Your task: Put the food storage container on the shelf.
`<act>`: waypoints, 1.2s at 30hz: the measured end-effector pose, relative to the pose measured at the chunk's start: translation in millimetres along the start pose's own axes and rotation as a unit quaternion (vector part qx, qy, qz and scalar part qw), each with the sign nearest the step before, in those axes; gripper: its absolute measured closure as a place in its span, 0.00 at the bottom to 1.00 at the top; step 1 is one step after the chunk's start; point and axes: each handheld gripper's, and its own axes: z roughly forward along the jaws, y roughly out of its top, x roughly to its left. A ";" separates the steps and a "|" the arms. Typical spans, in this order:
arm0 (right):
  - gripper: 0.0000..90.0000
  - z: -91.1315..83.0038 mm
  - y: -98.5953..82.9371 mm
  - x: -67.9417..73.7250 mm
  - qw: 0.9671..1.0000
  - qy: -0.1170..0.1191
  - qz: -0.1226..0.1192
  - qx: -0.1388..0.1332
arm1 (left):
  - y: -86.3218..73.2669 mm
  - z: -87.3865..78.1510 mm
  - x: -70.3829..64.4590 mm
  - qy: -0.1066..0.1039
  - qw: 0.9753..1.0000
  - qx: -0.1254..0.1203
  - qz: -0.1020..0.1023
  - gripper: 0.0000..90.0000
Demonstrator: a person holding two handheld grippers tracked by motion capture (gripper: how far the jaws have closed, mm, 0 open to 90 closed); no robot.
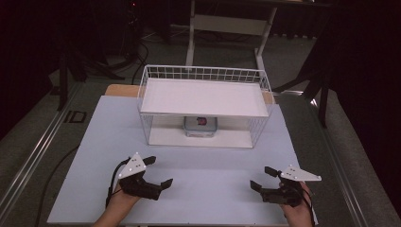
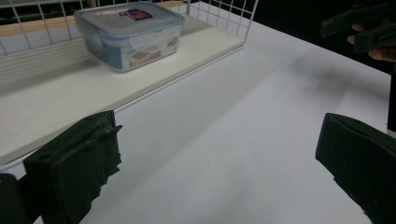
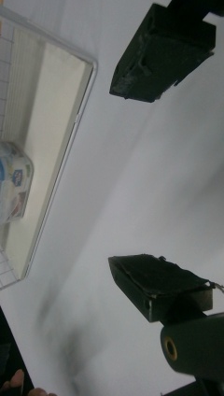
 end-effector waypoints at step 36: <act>0.17 20.0 -11.4 -17.8 1.000 -0.008 -0.007 0.010 | -12.5 -7.8 3.3 0.010 1.000 -0.004 -0.004 0.01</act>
